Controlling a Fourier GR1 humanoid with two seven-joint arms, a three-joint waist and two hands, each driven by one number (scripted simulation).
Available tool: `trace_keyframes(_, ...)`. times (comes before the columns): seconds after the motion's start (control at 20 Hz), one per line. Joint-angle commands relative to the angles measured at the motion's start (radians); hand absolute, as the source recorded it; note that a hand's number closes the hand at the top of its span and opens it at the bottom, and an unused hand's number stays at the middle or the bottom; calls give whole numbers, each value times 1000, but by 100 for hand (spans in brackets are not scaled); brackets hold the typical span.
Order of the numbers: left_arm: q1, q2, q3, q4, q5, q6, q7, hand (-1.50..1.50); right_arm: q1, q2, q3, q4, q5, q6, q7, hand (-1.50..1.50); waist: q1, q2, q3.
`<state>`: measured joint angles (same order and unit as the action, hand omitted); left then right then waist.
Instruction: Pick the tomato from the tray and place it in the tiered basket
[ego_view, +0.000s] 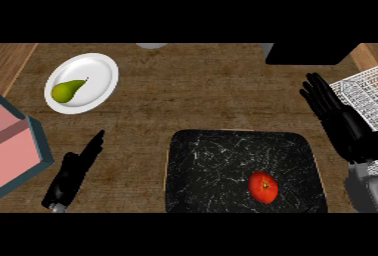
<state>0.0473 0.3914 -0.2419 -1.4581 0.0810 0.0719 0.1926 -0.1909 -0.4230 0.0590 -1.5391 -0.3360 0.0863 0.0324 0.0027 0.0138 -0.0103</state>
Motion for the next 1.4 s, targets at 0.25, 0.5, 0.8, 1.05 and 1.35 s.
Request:
trace_keyframes(0.25, -75, 77, 179, -62, -76, 169, -108, 0, 208, 211, -210, -73, 86, -540, -39, 150, -105, -55, 9)
trace_keyframes(0.5, -42, 72, 205, -58, -52, 178, -110, 0, 434, 269, -337, 43, 196, -840, 21, -150, -154, -33, 1)
trace_keyframes(0.8, -90, 54, 189, -55, -71, 188, -115, 0, 651, 419, -139, -198, 349, -1067, 29, -150, -97, -21, -2)
trace_keyframes(1.05, -111, 36, 151, -78, -78, 171, -117, 0, 882, 378, 72, -261, 521, -971, 189, -150, -33, 1, -4)
trace_keyframes(1.35, -161, 36, 134, -67, -93, 156, -130, 0, 965, 275, 182, -401, 685, -907, 479, -150, 27, 21, -5)
